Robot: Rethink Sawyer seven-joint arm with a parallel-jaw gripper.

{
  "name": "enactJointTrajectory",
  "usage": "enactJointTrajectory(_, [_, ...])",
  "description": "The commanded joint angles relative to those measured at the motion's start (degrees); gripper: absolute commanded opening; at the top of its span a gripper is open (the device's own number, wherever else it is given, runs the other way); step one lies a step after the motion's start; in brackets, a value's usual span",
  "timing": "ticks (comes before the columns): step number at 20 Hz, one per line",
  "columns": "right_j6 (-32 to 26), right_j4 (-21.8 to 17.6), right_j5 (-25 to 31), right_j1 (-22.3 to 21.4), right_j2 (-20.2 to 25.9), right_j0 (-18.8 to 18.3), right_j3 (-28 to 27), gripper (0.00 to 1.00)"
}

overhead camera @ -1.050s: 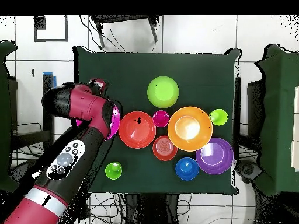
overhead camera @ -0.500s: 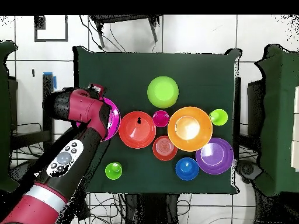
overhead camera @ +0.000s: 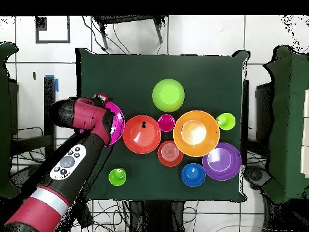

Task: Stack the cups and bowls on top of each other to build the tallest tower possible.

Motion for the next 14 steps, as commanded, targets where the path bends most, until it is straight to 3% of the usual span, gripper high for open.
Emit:
enactJointTrajectory(1, [3.0,-3.6,-0.4,3.2,6.6,0.7,-1.0,0.0])
enactJointTrajectory(8, [0.1,-4.9,-1.2,2.3,7.0,0.1,-0.3,0.0])
enactJointTrajectory(14, [-2.9,-4.4,-2.2,-2.3,10.6,-1.3,3.9,0.0])
